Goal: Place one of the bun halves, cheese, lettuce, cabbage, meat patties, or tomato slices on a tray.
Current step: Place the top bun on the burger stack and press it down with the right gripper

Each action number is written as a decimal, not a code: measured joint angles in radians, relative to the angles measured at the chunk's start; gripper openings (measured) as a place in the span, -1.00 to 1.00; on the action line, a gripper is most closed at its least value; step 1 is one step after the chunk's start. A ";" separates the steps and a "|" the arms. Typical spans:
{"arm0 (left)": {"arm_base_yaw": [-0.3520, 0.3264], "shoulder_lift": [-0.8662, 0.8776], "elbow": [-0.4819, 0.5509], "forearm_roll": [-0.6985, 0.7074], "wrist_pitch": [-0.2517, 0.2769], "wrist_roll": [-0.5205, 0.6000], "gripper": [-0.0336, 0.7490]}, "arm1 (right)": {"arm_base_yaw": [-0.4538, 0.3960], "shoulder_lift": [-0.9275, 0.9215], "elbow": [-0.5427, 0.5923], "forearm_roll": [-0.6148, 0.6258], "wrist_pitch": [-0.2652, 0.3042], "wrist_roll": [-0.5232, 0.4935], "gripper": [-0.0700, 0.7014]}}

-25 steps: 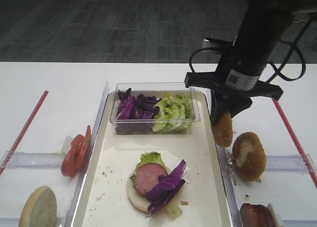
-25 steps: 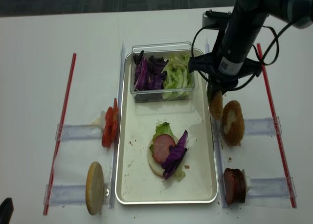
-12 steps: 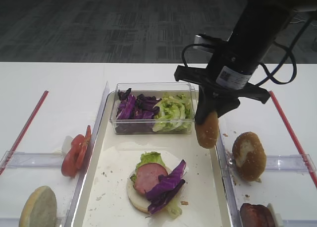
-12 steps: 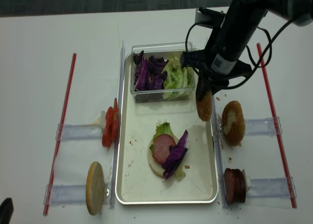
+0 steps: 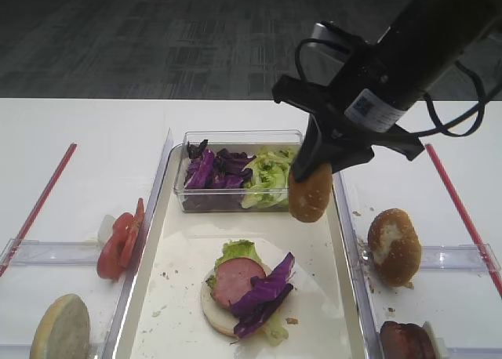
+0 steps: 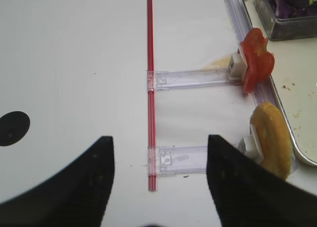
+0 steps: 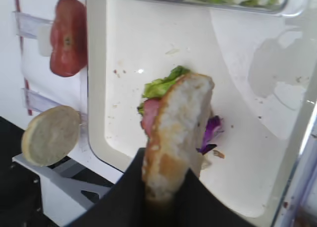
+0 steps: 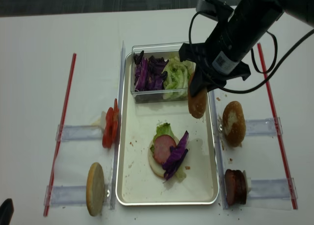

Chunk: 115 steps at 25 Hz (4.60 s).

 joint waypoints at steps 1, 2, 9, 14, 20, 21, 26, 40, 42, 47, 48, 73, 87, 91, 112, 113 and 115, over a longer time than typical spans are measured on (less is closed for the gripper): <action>0.000 0.000 0.000 0.000 0.000 0.000 0.15 | 0.000 -0.013 0.017 0.030 -0.010 -0.023 -0.60; 0.000 0.000 0.000 0.000 0.000 0.000 0.15 | 0.000 -0.025 0.033 0.062 -0.018 -0.048 -0.60; 0.000 0.000 0.000 0.000 0.000 0.000 0.15 | 0.000 -0.089 0.200 0.345 -0.071 -0.263 -0.61; 0.000 0.000 0.000 0.000 0.000 0.000 0.15 | 0.000 -0.119 0.332 0.587 -0.104 -0.452 -0.61; 0.000 0.000 0.000 0.000 0.000 0.000 0.15 | 0.000 -0.122 0.480 0.859 -0.090 -0.679 -0.61; 0.000 0.000 0.000 0.000 0.000 0.000 0.15 | 0.000 -0.122 0.504 0.899 -0.081 -0.715 -0.61; 0.000 0.000 0.000 0.000 0.000 0.000 0.15 | 0.000 -0.122 0.617 1.076 -0.058 -0.890 -0.61; 0.000 0.000 0.000 0.000 0.000 0.000 0.15 | 0.000 -0.122 0.676 1.108 -0.154 -0.971 -0.62; 0.000 0.000 0.000 0.000 0.000 0.000 0.15 | 0.000 -0.120 0.676 1.108 -0.157 -0.971 -0.62; 0.000 0.000 0.000 0.000 0.000 0.000 0.15 | 0.000 -0.053 0.668 1.112 -0.130 -0.971 -0.62; 0.000 0.000 0.000 0.000 0.000 0.000 0.15 | 0.000 -0.039 0.660 1.112 -0.123 -0.972 -0.62; 0.000 0.000 0.000 0.000 0.000 0.000 0.15 | 0.000 0.172 0.567 1.125 -0.031 -0.995 -0.62; 0.000 0.000 0.000 0.000 0.000 0.000 0.15 | 0.000 0.206 0.566 1.127 -0.031 -0.997 -0.58; 0.000 0.000 0.000 0.000 0.000 0.000 0.15 | 0.000 0.206 0.566 1.127 -0.031 -0.997 -0.44; 0.000 0.000 0.000 0.000 0.000 0.000 0.15 | 0.000 0.206 0.525 1.063 -0.032 -0.943 0.01; 0.000 0.000 0.000 0.000 0.000 0.000 0.15 | 0.000 0.206 0.525 1.055 -0.034 -0.936 0.01; 0.000 0.000 0.000 0.000 0.000 0.000 0.15 | 0.000 0.206 0.514 1.024 -0.043 -0.915 0.01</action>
